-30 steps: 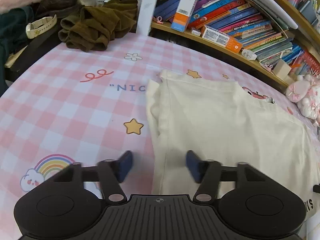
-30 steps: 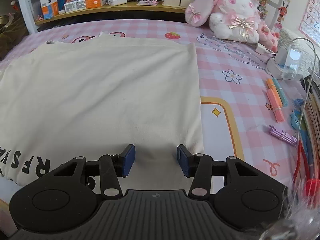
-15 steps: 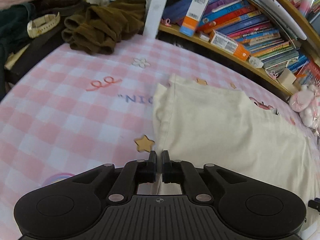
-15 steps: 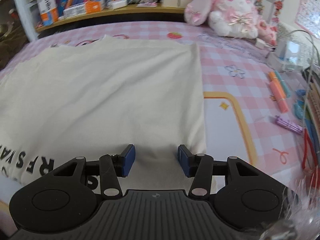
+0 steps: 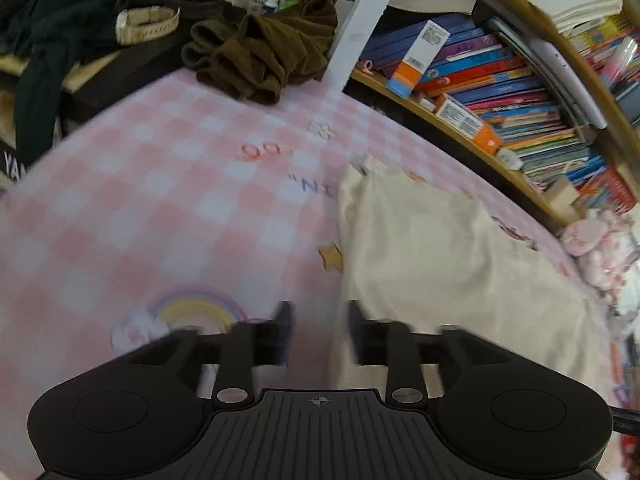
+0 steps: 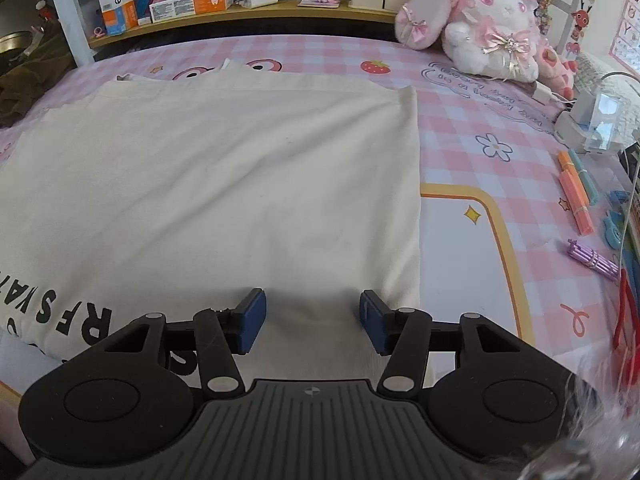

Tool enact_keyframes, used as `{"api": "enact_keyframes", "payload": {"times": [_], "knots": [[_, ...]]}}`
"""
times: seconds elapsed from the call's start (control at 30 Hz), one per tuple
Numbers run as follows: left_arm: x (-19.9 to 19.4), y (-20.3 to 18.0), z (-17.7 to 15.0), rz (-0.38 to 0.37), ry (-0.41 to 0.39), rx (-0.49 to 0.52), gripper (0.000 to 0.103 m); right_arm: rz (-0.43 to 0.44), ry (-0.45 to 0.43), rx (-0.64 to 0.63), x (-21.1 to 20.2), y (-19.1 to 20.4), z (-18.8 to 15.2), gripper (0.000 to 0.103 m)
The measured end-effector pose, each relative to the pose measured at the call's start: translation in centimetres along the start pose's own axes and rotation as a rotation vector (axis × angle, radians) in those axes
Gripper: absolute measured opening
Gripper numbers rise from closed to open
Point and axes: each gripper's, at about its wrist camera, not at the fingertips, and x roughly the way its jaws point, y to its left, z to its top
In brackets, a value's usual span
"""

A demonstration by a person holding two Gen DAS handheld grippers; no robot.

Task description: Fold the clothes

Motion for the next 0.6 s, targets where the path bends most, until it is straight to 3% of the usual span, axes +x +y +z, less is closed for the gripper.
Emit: {"api": "enact_keyframes", "payload": {"times": [0.1, 0.33, 0.37, 0.43, 0.47, 0.6], "knots": [[0.2, -0.8, -0.6, 0.014, 0.003, 0.037, 0.049, 0.001, 0.002, -0.004, 0.1, 0.1, 0.1, 0.053], [0.7, -2.7, -2.2, 0.046, 0.010, 0.122, 0.046, -0.004, -0.026, 0.004, 0.0, 0.2, -0.5, 0.054], [0.8, -3.0, -2.4, 0.050, 0.011, 0.134, 0.042, -0.005, -0.032, 0.004, 0.0, 0.2, -0.6, 0.054], [0.9, -3.5, -2.8, 0.060, 0.012, 0.158, 0.016, -0.006, -0.046, 0.003, -0.1, 0.2, -0.8, 0.054], [0.9, -3.6, -2.9, 0.064, 0.014, 0.161, 0.011, -0.003, -0.056, 0.002, -0.1, 0.2, -1.0, 0.054], [0.9, -3.8, -2.9, 0.083, 0.019, 0.148, 0.011, 0.009, -0.103, -0.010, -0.4, 0.0, -1.7, 0.054]]}}
